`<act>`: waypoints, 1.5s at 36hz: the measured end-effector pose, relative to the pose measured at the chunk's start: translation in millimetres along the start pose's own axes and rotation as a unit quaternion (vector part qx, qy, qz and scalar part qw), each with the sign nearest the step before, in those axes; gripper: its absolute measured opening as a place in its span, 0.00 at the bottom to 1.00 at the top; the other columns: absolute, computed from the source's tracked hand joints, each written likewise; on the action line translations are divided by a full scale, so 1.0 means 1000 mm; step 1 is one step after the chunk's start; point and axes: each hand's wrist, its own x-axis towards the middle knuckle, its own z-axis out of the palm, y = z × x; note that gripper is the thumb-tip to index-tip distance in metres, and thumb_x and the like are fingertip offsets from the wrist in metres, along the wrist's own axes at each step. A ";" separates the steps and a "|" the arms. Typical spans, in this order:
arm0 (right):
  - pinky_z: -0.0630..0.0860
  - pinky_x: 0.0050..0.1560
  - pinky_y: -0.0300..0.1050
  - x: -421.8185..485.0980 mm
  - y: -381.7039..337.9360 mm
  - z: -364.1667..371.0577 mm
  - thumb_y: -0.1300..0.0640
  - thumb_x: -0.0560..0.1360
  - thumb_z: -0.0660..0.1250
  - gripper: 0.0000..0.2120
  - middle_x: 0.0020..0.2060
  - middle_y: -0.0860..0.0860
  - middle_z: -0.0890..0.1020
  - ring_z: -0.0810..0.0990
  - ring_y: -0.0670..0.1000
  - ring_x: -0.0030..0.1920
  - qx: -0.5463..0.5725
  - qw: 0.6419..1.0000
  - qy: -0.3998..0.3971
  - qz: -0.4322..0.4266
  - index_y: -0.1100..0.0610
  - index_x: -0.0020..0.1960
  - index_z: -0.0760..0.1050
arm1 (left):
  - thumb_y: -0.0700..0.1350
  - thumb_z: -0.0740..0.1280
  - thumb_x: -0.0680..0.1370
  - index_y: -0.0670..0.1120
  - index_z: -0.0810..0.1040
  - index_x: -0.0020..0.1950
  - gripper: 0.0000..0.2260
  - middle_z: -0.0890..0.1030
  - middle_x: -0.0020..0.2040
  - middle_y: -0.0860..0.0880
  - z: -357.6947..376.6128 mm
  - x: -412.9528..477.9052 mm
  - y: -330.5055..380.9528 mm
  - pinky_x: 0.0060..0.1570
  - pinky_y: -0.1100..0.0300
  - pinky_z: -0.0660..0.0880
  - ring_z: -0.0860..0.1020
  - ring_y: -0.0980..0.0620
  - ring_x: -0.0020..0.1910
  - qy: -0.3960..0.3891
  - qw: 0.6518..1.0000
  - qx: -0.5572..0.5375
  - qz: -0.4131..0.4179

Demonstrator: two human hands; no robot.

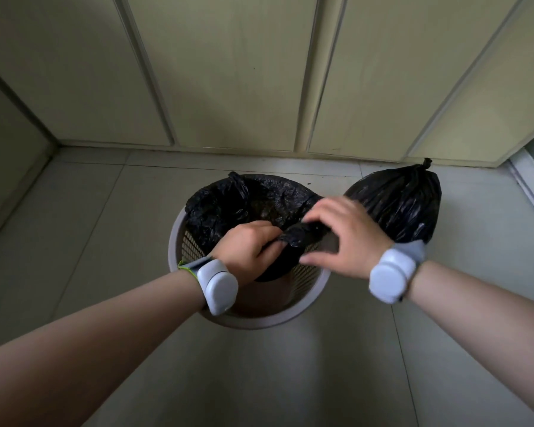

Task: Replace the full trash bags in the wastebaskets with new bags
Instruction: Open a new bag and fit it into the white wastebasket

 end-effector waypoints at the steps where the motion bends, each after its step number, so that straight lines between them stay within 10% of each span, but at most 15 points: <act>1: 0.71 0.53 0.50 -0.006 -0.003 0.007 0.39 0.68 0.63 0.20 0.48 0.50 0.77 0.74 0.52 0.49 -0.029 0.999 -0.012 -0.017 0.54 0.50 0.76 | 0.53 0.56 0.75 0.44 0.79 0.46 0.17 0.75 0.38 0.51 0.000 0.000 0.001 0.38 0.56 0.74 0.77 0.47 0.40 -0.015 1.000 0.003 0.006; 6: 0.75 0.46 0.50 -0.027 -0.004 0.016 0.57 0.65 0.57 0.13 0.38 0.50 0.79 0.76 0.54 0.41 -0.053 0.997 0.057 -0.026 0.56 0.43 0.77 | 0.56 0.56 0.73 0.47 0.80 0.53 0.19 0.79 0.45 0.50 -0.004 -0.006 0.003 0.39 0.56 0.77 0.79 0.48 0.44 -0.070 0.994 0.070 0.036; 24: 0.65 0.36 0.44 -0.089 -0.013 0.051 0.44 0.72 0.65 0.14 0.33 0.48 0.74 0.71 0.51 0.33 -0.128 0.974 -0.010 -0.185 0.53 0.35 0.75 | 0.50 0.59 0.72 0.50 0.79 0.47 0.11 0.79 0.39 0.52 -0.021 -0.043 -0.017 0.38 0.60 0.76 0.78 0.49 0.36 -0.138 0.958 0.209 0.139; 35: 0.67 0.46 0.46 -0.060 -0.061 0.038 0.33 0.69 0.62 0.27 0.45 0.50 0.76 0.74 0.52 0.43 -0.066 0.994 0.010 -0.083 0.53 0.57 0.73 | 0.48 0.61 0.71 0.50 0.79 0.46 0.10 0.79 0.38 0.52 -0.032 -0.065 -0.029 0.39 0.60 0.75 0.78 0.49 0.35 -0.116 0.962 0.222 0.110; 41: 0.64 0.41 0.44 -0.041 -0.076 0.050 0.45 0.67 0.58 0.16 0.37 0.46 0.80 0.79 0.53 0.37 -0.103 0.995 0.006 -0.010 0.51 0.47 0.78 | 0.48 0.62 0.74 0.49 0.79 0.48 0.08 0.79 0.40 0.51 -0.030 -0.064 -0.023 0.40 0.61 0.74 0.78 0.49 0.37 -0.086 0.968 0.188 0.140; 54: 0.64 0.38 0.47 -0.078 -0.067 0.059 0.54 0.74 0.64 0.10 0.30 0.50 0.71 0.68 0.53 0.31 -0.146 0.964 0.033 -0.219 0.54 0.36 0.77 | 0.51 0.64 0.76 0.45 0.79 0.45 0.10 0.78 0.39 0.48 -0.038 -0.094 -0.058 0.46 0.57 0.72 0.76 0.47 0.38 -0.036 0.966 0.175 0.188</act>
